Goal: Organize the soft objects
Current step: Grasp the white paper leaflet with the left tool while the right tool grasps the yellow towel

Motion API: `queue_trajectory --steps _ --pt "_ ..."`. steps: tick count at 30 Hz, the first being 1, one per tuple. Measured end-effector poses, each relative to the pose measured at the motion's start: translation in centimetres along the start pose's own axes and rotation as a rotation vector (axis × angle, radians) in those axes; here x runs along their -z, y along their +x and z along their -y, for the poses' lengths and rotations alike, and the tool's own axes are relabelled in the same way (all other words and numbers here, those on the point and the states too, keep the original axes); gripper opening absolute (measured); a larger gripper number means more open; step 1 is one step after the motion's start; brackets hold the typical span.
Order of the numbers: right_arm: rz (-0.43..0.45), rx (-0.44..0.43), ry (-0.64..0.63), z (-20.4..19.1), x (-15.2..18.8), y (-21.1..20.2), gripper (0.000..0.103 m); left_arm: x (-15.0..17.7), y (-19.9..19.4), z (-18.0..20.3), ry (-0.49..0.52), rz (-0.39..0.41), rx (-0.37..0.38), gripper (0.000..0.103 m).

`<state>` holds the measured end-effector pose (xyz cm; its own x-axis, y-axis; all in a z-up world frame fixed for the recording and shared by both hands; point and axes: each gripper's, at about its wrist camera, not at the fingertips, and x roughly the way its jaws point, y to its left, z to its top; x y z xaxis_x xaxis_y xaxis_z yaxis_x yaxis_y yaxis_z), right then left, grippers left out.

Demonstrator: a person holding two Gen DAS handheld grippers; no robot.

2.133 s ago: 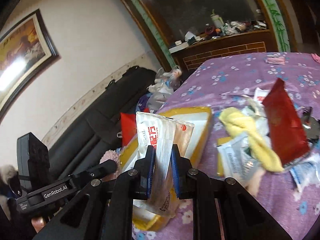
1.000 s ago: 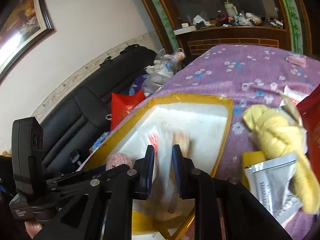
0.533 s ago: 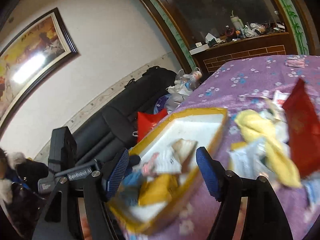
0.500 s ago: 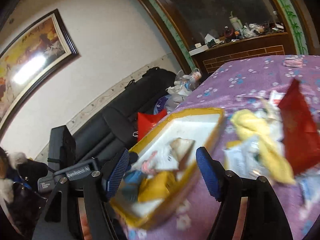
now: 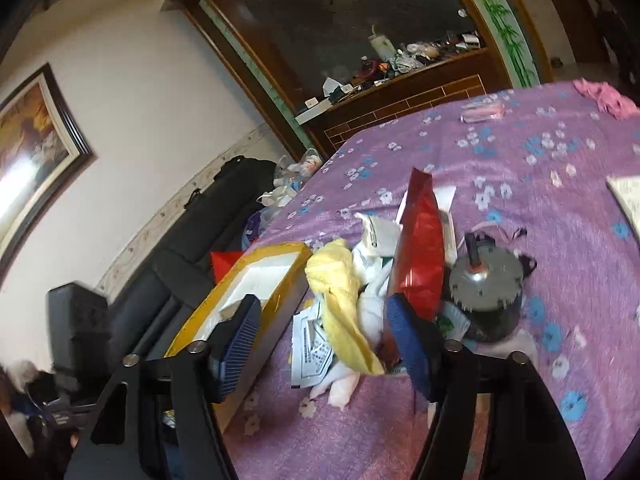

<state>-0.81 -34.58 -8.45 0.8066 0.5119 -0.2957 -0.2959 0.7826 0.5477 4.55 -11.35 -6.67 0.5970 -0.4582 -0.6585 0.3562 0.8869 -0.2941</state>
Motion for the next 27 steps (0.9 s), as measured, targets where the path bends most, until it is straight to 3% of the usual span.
queue_trajectory --steps 2,6,7,9,12,16,20,23,24,26,27 --pt "-0.001 0.006 0.014 0.1 0.5 -0.1 0.059 -0.7 2.6 0.5 0.010 -0.033 -0.019 0.059" --pt "-0.013 0.007 0.024 0.3 0.7 -0.2 0.059 -1.2 6.7 -0.5 -0.011 -0.091 -0.055 0.024" --pt "-0.013 0.016 0.013 0.2 0.7 -0.1 0.059 -1.1 6.8 -0.4 -0.005 -0.075 -0.060 0.007" --pt "-0.018 0.020 -0.002 -0.1 0.5 -0.1 0.059 -0.7 6.7 0.0 0.014 -0.081 -0.093 0.005" --pt "-0.032 0.020 -0.022 -0.7 -0.3 1.1 0.059 0.3 5.5 0.0 0.026 -0.045 -0.065 0.003" --pt "-0.064 0.033 -0.096 -3.0 -2.4 3.8 0.061 1.3 2.3 -2.0 -0.084 0.002 0.061 0.003" --pt "-0.159 0.098 -0.146 -4.9 -4.0 9.5 0.061 2.2 -1.5 -4.3 -0.169 0.064 0.139 0.003" --pt "-0.182 0.236 -0.188 -5.6 -4.0 13.0 0.061 2.3 -4.4 -5.7 -0.195 0.131 0.131 0.003" --pt "-0.192 0.269 -0.198 -5.5 -3.5 14.1 0.059 2.3 -5.2 -6.3 -0.201 0.154 0.120 0.003" --pt "-0.199 0.307 -0.224 -5.7 -2.8 15.0 0.041 2.3 -6.3 -7.7 -0.219 0.186 0.095 0.003" --pt "-0.213 0.312 -0.240 -5.8 -2.2 15.3 0.038 2.2 -6.5 -8.3 -0.232 0.192 0.079 0.003"
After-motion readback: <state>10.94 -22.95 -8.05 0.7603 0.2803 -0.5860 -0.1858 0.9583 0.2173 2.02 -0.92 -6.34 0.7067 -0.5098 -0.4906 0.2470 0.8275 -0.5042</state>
